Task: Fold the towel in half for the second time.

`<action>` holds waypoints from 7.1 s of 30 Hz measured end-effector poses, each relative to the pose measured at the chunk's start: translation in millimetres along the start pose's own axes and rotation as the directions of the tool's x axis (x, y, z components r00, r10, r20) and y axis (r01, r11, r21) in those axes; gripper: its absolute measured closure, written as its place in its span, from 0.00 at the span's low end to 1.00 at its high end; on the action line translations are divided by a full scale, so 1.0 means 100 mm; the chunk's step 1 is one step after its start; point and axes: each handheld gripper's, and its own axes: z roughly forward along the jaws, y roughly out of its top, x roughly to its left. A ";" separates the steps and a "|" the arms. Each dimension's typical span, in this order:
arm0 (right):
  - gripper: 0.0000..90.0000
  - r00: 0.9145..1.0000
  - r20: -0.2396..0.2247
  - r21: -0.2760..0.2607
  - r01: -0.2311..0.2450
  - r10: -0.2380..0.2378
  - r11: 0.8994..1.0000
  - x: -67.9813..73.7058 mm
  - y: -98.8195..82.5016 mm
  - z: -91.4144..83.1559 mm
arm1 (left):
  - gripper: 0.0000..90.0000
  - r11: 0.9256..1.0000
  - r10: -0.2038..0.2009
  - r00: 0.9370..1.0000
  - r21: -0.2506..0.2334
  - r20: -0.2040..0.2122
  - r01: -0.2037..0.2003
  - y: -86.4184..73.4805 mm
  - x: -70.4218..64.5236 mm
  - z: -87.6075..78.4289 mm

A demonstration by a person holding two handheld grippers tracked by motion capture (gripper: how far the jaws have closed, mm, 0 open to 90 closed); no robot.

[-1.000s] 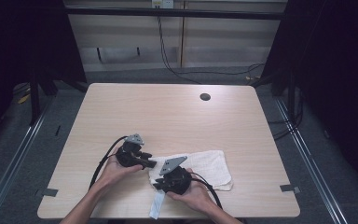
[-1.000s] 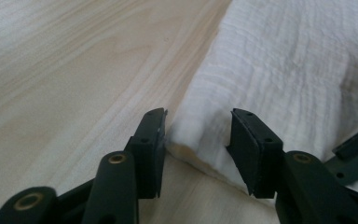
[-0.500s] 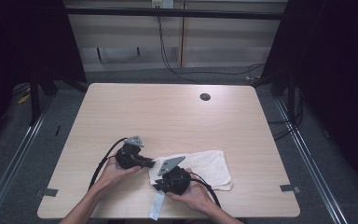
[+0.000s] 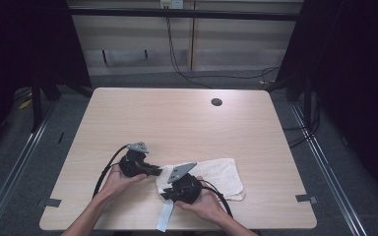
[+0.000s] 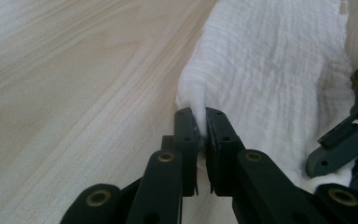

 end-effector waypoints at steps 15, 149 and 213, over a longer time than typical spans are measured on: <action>0.93 1.000 0.002 -0.059 -0.010 0.010 0.998 0.00 0.12 -0.10 | 0.93 0.999 -0.001 1.000 -0.045 -0.014 0.000 0.05 -0.01 -0.09; 0.67 0.958 0.218 -0.135 -0.162 0.189 0.978 -0.17 -0.74 -0.94 | 0.90 0.999 -0.028 0.999 -0.034 0.038 0.029 0.83 -0.40 0.96; 0.54 0.879 0.337 -0.253 -0.259 0.336 0.932 -0.64 -1.00 -1.60 | 0.50 0.999 0.015 0.996 -0.033 -0.090 -0.018 0.22 -0.48 0.03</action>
